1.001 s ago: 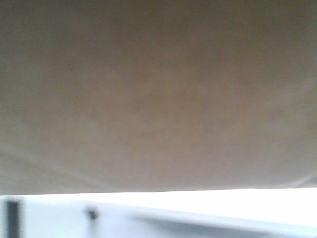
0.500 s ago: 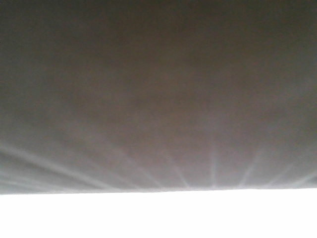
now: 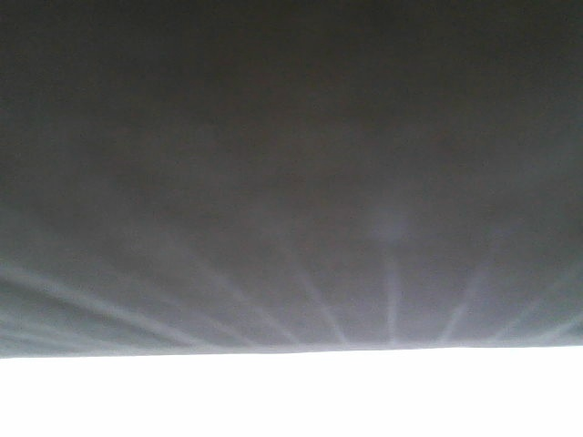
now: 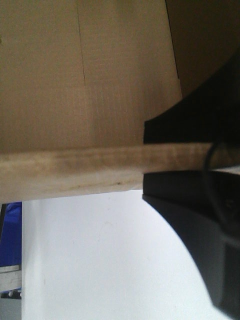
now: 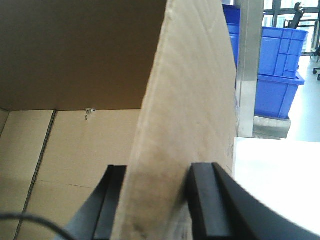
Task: Grab box from left shelf to table start
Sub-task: 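Carry the box with both grippers up to the white table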
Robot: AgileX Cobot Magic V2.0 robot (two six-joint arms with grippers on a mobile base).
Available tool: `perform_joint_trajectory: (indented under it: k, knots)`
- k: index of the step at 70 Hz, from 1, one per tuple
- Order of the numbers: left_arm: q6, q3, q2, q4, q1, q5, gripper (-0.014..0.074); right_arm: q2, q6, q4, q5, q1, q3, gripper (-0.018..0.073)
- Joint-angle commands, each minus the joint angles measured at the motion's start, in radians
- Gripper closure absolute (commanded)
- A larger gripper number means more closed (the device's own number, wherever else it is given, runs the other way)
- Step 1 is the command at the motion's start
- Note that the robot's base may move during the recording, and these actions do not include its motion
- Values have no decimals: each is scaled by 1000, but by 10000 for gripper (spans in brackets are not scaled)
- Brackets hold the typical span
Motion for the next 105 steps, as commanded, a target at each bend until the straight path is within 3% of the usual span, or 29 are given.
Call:
perform_joint_trajectory:
  k: [1,87,105]
  knots:
    - [22,-12,9,-44,-12,61,688,20,-6,-68,-102,-6,-23,501]
    - [22,-12,9,-44,-12,61,688,20,-6,-67,-103,-6,-23,501]
    - [16,-61,31,-9,-11,-48,688,76,-6,-66,-117,-6,-34,501]
